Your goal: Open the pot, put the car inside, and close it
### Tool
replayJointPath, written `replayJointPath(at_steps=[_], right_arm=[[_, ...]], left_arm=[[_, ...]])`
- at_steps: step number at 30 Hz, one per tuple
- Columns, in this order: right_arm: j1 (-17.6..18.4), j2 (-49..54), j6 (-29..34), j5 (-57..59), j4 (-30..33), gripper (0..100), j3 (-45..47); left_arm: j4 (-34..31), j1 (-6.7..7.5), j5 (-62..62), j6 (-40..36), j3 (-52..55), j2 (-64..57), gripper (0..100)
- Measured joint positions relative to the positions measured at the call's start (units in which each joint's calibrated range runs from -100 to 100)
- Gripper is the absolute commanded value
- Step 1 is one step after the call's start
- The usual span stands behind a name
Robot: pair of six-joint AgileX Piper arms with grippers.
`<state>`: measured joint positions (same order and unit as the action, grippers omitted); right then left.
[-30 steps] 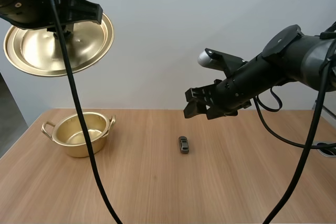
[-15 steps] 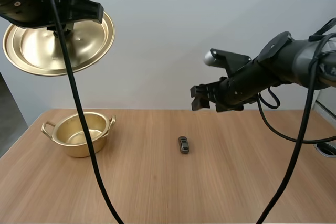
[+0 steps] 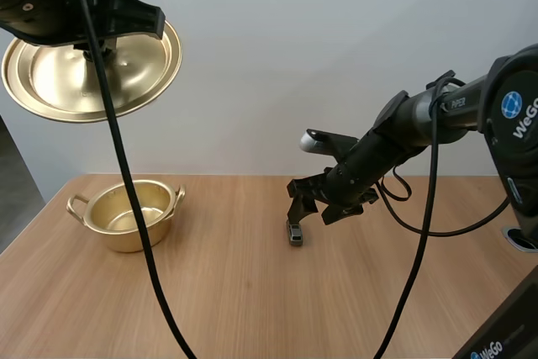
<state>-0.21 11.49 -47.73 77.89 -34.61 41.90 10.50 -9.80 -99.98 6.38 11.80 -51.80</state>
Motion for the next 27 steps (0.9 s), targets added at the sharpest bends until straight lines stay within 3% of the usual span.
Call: replayJointPath(at_steps=[10,27], right_arm=[[2.1,-4.7,0.6,-9.7,4.1,100,-0.1],[5.2,-12.2,0.3,-15.7,6.4,100,-2.0]], left_arm=[[0.0,0.0,0.0,0.0,0.0,0.0,0],[0.0,0.0,0.0,0.0,0.0,0.0,0]])
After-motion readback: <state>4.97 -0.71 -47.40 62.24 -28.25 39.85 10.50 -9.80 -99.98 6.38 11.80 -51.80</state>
